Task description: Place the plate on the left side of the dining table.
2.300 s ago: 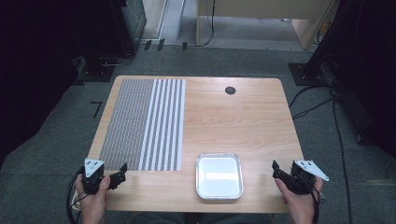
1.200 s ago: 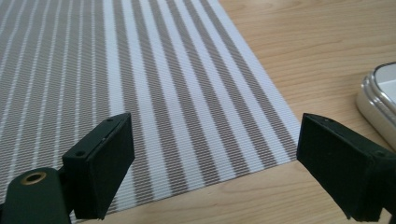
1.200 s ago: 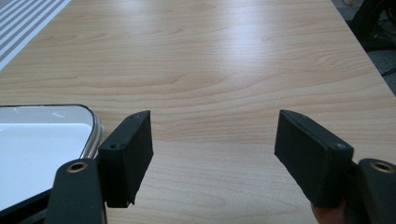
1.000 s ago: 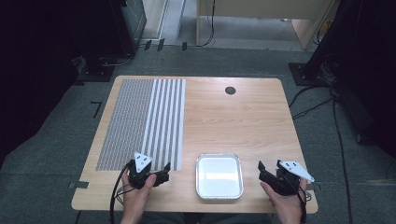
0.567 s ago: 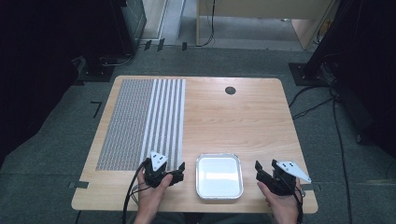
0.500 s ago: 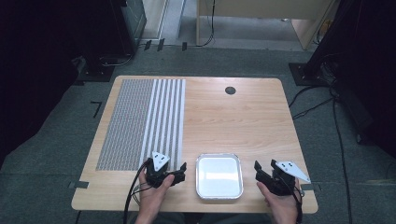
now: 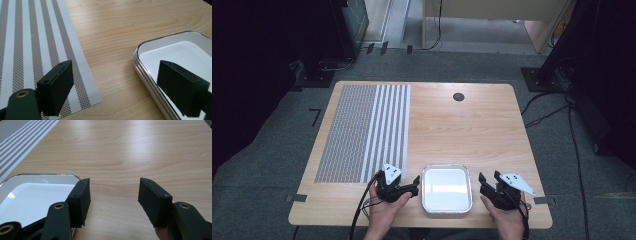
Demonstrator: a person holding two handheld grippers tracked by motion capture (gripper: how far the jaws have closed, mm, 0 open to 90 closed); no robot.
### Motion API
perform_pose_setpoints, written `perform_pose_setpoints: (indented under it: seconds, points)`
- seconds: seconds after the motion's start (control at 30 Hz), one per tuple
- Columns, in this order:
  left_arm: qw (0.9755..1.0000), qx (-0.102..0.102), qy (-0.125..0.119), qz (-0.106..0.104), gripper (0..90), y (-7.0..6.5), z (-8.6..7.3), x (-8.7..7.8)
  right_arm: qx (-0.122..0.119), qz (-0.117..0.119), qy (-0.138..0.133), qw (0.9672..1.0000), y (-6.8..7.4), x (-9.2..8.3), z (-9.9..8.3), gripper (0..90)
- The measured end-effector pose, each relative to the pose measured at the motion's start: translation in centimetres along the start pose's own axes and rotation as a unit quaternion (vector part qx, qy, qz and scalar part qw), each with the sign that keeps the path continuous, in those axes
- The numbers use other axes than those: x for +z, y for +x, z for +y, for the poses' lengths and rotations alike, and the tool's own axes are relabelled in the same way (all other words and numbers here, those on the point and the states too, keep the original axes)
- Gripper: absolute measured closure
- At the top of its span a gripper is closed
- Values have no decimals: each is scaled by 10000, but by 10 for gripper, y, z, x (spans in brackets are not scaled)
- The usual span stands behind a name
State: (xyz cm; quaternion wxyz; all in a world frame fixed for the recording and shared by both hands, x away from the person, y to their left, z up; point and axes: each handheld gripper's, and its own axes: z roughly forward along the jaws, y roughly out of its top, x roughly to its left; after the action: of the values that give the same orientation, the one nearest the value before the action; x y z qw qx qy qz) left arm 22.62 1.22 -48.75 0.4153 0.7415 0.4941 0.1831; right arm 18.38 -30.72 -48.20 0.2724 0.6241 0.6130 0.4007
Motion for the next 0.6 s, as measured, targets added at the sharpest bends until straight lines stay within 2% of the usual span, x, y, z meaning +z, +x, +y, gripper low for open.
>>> perform_pose_setpoints:
  seconds: [0.13,0.17,0.27,0.33,0.37,0.4,0.47,0.6]
  points:
    - [10000,-38,9,-40,164,-5,-1,1,-8,73,22,10000,4,2,-2,459]
    - [10000,-47,-8,-26,231,-6,-1,2,9,119,44,9999,6,3,-2,494]
    - [9999,-42,-30,-102,267,-10,-2,1,0,187,38,9998,7,3,-3,522]
    - [9999,-25,-33,-140,330,-13,-2,2,-6,275,42,9996,8,4,-4,567]
    - [9998,-21,-11,-192,387,-15,-4,3,5,392,67,9992,8,6,-5,595]
    - [9998,-21,-11,-192,424,-15,-4,3,5,392,67,9992,8,6,-5,595]
    - [9997,-24,52,-229,446,-18,-5,5,-22,540,104,9985,10,8,-6,626]
    - [9994,-51,206,-291,528,-22,-9,8,106,671,130,9976,12,9,-9,691]
